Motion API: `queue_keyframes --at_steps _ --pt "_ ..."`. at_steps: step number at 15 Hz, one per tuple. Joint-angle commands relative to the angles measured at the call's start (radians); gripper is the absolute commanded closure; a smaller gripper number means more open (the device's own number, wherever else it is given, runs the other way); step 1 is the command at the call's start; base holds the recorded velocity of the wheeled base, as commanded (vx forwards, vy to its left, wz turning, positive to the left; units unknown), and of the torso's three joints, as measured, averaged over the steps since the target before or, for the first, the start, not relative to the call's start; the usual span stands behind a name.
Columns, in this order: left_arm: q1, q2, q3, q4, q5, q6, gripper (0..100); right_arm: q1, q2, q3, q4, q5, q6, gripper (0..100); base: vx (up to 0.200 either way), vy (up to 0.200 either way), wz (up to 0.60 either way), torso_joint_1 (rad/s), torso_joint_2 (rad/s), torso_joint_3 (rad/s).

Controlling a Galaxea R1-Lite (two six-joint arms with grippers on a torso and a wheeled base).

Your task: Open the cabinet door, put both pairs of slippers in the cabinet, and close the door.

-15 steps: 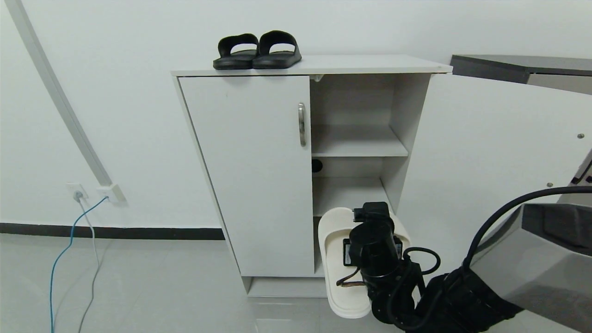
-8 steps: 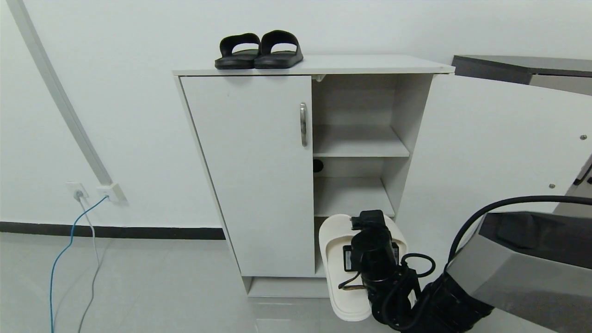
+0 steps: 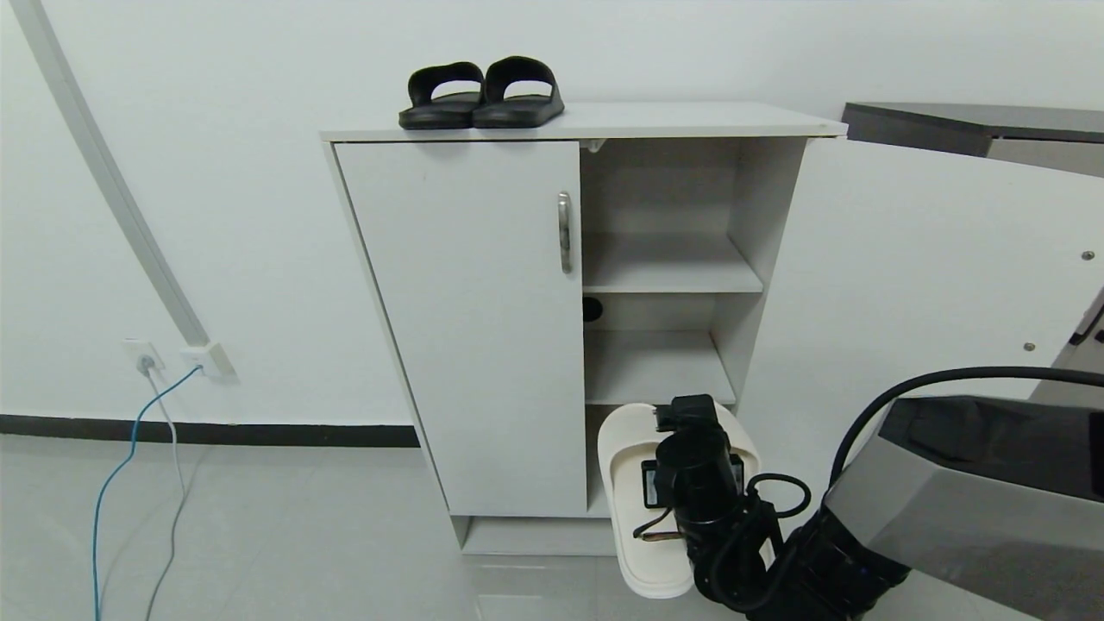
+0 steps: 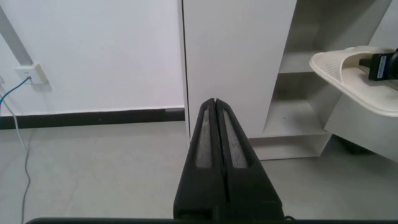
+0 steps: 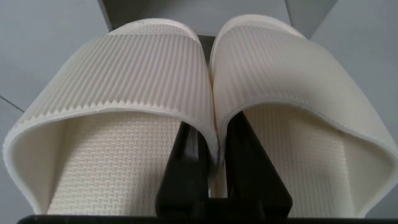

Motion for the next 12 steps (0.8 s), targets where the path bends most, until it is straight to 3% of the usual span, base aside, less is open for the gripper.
queue_keyframes --at_steps 1,12 --pt "0.0 0.002 0.0 0.001 0.0 0.0 100 0.0 0.001 -0.001 0.0 0.001 0.0 100 0.0 0.0 0.0 0.0 0.0 0.0" --pt "0.0 0.002 0.0 0.001 0.0 0.0 100 -0.025 0.042 -0.031 -0.029 0.001 -0.015 100 0.0 0.0 0.0 0.002 0.0 -0.159"
